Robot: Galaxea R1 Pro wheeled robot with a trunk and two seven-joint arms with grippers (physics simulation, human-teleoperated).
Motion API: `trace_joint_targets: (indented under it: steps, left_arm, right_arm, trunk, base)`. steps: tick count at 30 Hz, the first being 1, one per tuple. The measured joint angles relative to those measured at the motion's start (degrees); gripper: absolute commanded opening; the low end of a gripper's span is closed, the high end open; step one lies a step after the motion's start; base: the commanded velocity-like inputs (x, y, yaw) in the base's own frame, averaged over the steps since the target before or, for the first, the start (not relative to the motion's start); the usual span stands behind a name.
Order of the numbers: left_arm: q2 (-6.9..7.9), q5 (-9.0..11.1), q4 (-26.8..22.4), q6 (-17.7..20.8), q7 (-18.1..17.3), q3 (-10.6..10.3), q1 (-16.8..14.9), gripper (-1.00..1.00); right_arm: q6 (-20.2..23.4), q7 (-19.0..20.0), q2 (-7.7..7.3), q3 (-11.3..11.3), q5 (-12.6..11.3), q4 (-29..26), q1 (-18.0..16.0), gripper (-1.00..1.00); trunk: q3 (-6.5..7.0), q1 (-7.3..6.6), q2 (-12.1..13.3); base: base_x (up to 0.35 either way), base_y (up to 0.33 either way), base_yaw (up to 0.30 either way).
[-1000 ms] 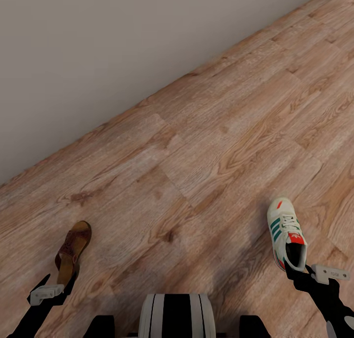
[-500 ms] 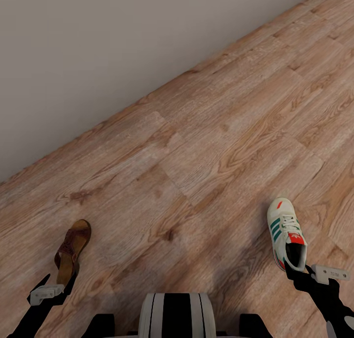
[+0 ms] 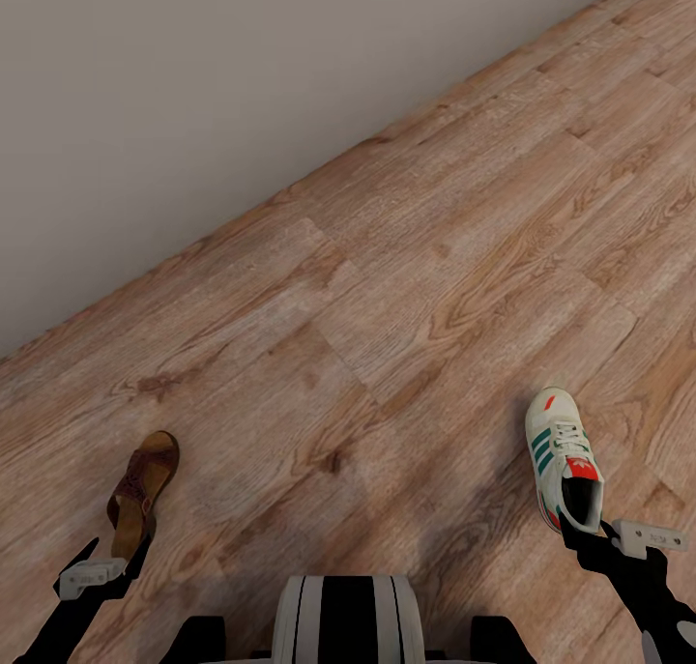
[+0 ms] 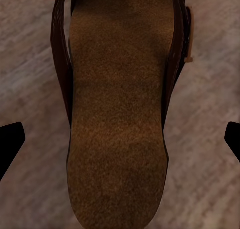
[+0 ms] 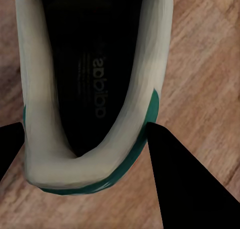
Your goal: Pick up the two gym shoes and the two sandals from the corridor floor and place them onto the hallstand (shoe rack) in the corridor, making sure they are on the rack and not on the floor. Arrange them so the two gym shoes are next to each other and the two sandals are next to each other.
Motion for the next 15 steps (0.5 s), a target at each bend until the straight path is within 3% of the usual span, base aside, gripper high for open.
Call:
trace_joint_targets:
  steps: [15]
  left_arm:
    - [0.00,0.0,0.0,0.1,0.0,0.0,-0.2,1.00]
  right_arm:
    - [0.0,0.0,0.00,0.0,0.0,0.0,0.0,-1.00]
  trunk:
    - [-0.01,0.00,0.0]
  base:
    - [0.000,0.000,0.000]
